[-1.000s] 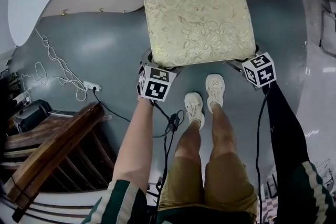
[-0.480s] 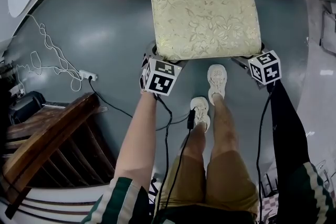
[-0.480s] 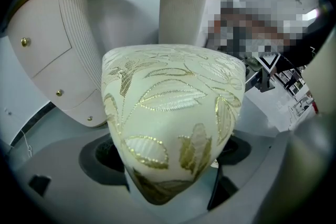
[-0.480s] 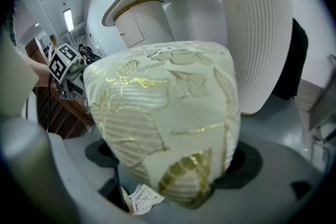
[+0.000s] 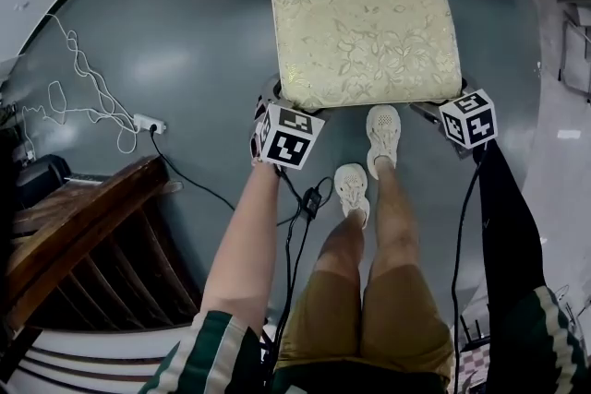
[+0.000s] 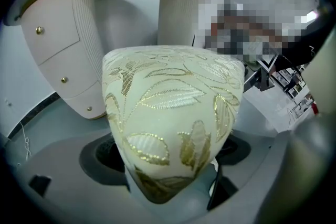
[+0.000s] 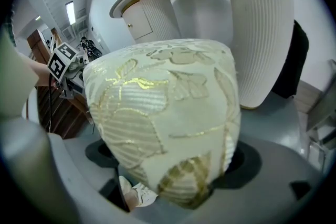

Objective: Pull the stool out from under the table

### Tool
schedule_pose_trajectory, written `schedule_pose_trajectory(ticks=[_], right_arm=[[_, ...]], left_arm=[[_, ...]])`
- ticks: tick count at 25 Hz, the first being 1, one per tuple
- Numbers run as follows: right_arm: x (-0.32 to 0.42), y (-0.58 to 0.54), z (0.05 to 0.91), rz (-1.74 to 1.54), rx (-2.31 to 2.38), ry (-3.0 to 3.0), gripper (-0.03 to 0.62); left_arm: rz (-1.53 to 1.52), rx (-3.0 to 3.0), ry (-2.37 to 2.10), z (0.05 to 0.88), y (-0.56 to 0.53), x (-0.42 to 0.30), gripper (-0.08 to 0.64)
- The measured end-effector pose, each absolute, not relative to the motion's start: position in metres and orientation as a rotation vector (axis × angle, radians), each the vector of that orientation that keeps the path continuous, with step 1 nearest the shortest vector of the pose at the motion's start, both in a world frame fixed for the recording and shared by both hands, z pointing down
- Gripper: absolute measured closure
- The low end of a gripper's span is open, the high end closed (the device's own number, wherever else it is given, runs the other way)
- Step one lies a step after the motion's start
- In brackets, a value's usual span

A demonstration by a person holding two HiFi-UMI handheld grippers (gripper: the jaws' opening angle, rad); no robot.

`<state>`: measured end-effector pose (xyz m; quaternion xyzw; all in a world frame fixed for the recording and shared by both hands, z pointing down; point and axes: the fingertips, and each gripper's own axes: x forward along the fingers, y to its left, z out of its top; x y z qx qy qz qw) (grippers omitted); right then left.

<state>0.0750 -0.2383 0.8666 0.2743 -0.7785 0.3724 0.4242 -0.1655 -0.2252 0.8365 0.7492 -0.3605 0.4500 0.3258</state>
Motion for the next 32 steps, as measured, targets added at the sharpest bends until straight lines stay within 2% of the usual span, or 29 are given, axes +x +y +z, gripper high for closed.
schedule_pose_trajectory(ticks=[7,32], right_arm=[[0.075,-0.245,0.877,0.872,0.682,-1.969,0.058],[0.077,-0.223,0.848,1.077,0.549,-1.751,0.063]], left_arm=[[1.17,1.983,-1.005,0.845,-0.226,-0.166,0.061],[1.186,1.828,-0.792,0.824,-0.217,-0.166,0.063]])
